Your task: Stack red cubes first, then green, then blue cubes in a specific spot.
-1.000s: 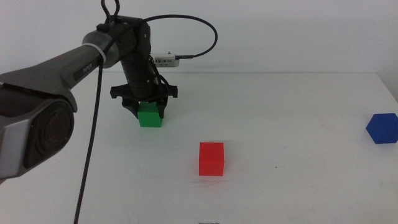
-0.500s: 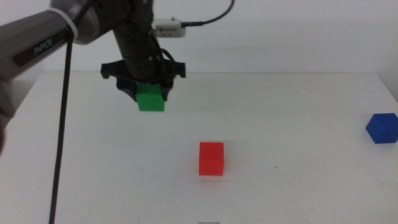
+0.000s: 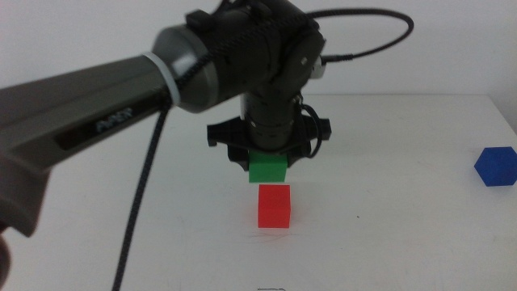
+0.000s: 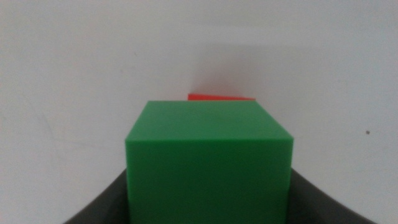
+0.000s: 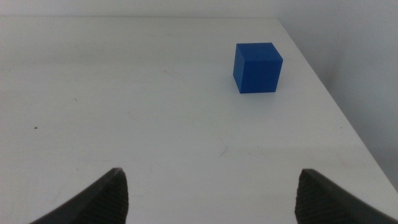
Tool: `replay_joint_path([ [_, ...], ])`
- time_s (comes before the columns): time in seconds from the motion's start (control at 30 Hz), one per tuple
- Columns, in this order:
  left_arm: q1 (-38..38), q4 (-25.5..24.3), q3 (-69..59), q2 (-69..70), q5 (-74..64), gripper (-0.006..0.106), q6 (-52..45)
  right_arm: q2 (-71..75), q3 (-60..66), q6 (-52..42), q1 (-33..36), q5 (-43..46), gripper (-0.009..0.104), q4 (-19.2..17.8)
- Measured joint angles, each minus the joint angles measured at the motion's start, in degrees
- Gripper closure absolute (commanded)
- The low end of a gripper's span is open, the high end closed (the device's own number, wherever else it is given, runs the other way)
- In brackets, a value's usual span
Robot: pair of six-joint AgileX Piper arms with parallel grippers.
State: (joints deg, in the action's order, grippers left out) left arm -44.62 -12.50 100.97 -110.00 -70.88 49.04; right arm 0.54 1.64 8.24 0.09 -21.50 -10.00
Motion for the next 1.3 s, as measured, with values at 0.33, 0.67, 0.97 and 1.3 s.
replay_joint_path([
  [0.33,-0.26,3.6,-0.06,-2.76,0.05,0.096,0.1,0.0,0.0,0.0,0.0,0.0,0.015,0.0],
  [0.67,3.47,9.68,-0.06,-5.5,1.92,0.096,-4.06,0.0,0.0,0.0,0.0,0.0,0.015,0.0],
  [0.97,3.81,10.06,-0.06,-6.32,4.57,0.096,-5.16,0.0,0.0,0.0,0.0,0.0,0.015,0.0],
  [1.3,3.81,9.38,-0.06,-8.01,5.18,0.096,-5.22,0.0,0.0,0.0,0.0,0.0,0.015,0.0],
])
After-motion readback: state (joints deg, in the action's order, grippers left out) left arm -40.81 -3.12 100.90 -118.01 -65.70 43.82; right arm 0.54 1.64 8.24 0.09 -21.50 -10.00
